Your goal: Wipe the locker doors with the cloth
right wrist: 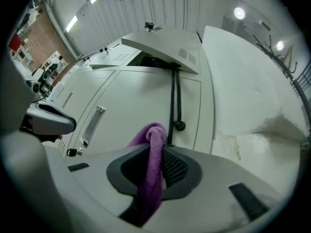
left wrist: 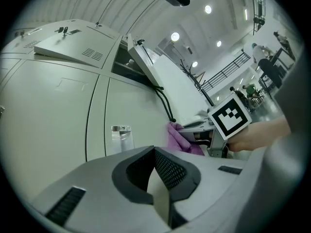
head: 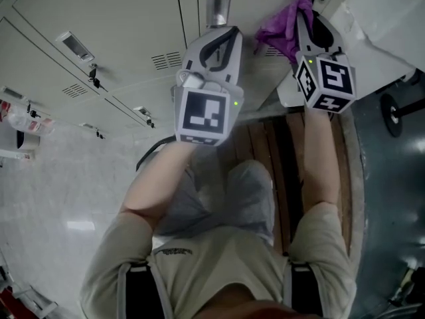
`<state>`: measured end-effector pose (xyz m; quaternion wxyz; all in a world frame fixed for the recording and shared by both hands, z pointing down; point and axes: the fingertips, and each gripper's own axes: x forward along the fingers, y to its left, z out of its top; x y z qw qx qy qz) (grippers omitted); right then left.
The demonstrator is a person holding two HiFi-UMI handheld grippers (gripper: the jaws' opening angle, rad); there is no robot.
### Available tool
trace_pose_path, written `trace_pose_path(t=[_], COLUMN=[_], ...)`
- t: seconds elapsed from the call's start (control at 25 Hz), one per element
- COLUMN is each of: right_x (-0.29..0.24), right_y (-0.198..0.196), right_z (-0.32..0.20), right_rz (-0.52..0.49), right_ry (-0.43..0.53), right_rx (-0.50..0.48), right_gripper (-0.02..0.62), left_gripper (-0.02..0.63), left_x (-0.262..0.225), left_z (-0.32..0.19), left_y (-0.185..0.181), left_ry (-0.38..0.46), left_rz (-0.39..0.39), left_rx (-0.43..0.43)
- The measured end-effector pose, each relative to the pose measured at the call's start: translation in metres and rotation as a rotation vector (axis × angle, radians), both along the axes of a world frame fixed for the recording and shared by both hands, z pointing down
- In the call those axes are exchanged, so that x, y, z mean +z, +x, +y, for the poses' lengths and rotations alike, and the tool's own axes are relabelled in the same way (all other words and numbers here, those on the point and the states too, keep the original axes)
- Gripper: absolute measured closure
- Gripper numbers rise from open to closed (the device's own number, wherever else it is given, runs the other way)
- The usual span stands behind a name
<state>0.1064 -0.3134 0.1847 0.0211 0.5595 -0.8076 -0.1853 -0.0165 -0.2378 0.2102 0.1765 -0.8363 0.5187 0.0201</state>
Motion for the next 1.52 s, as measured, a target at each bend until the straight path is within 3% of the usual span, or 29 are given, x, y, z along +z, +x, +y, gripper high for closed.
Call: trace_pose_path(t=[0.2, 0.48, 0.76, 1.08, 1.4, 1.52], right_x=[0.002, 0.002, 0.002, 0.024, 0.063, 0.077], right_y=[0.028, 0.03, -0.024, -0.098, -0.122, -0.126], right_z=[-0.007, -0.004, 0.03, 0.057, 0.054, 0.05], right_rz=[-0.001, -0.034, -0.093, -0.063, -0.045, -0.033], right_ry=[-0.011, -0.025, -0.021, -0.051, -0.104, -0.125], right_rx=[0.065, 0.063, -0.107, -0.278, -0.312, -0.316], right_gripper=[0.541, 0.542, 0.542, 0.541, 0.541, 0.541], left_gripper=[0.603, 0.603, 0.603, 0.603, 0.603, 0.603], left_x=[0.003, 0.002, 0.004, 0.018, 0.041, 0.046], left_z=[-0.004, -0.004, 0.003, 0.003, 0.0, -0.002], left_y=[0.017, 0.017, 0.001, -0.032, -0.04, -0.039], left_ry=[-0.004, 0.0, -0.001, -0.034, -0.067, -0.093], left_rz=[-0.004, -0.006, -0.035, -0.046, -0.082, -0.058], left_rx=[0.031, 0.03, -0.013, -0.099, -0.119, -0.107])
